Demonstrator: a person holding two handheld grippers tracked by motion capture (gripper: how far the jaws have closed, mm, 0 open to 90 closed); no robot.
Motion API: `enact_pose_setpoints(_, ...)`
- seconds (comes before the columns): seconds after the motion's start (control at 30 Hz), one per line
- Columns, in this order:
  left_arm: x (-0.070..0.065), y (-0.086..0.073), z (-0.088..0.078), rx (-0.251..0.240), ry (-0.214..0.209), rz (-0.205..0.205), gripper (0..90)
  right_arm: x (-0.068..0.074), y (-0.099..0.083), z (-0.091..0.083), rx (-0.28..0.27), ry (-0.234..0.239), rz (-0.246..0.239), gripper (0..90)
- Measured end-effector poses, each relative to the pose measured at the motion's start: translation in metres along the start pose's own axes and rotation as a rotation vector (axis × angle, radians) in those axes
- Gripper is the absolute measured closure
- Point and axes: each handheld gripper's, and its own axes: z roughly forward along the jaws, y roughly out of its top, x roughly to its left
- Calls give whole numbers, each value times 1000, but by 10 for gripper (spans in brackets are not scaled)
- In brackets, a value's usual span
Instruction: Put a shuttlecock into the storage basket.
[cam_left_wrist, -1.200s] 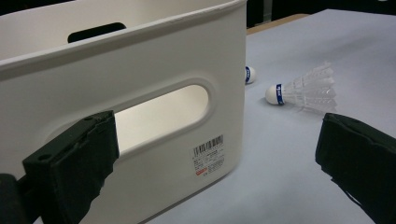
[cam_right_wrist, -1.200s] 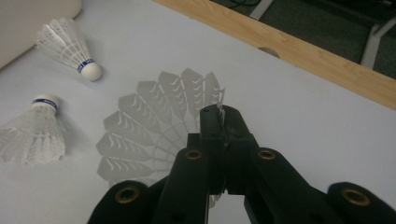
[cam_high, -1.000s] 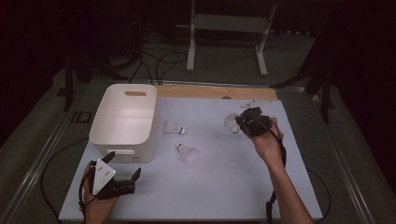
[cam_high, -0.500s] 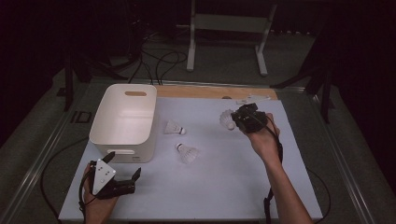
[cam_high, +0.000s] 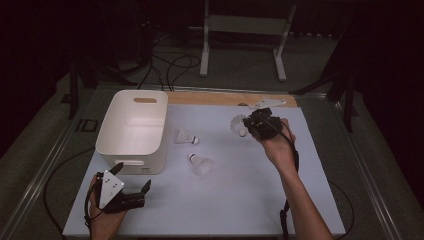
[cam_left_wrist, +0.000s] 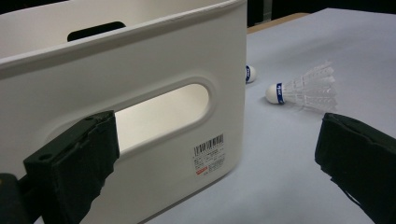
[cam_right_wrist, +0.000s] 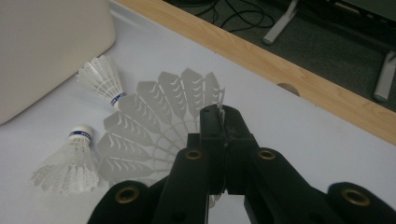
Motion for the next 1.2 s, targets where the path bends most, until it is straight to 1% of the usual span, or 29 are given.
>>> enact_pose_setpoints(0.47,0,0,0,-2,1,-3,2,6,9,1,-15,13,-5,890)
enact_pose_setpoints(0.5,0,0,0,-2,2,-2,2,8,12,2,-20,19,-6,890)
enact_pose_setpoints(0.63,1,0,0,-3,2,-6,1,10,14,2,-28,20,-2,890)
enact_pose_setpoints(0.9,1,0,-1,-5,2,-10,2,19,21,6,-31,31,-20,890)
enact_pose_setpoints(1.2,2,0,-1,-9,3,-12,2,26,29,9,-44,40,-22,890)
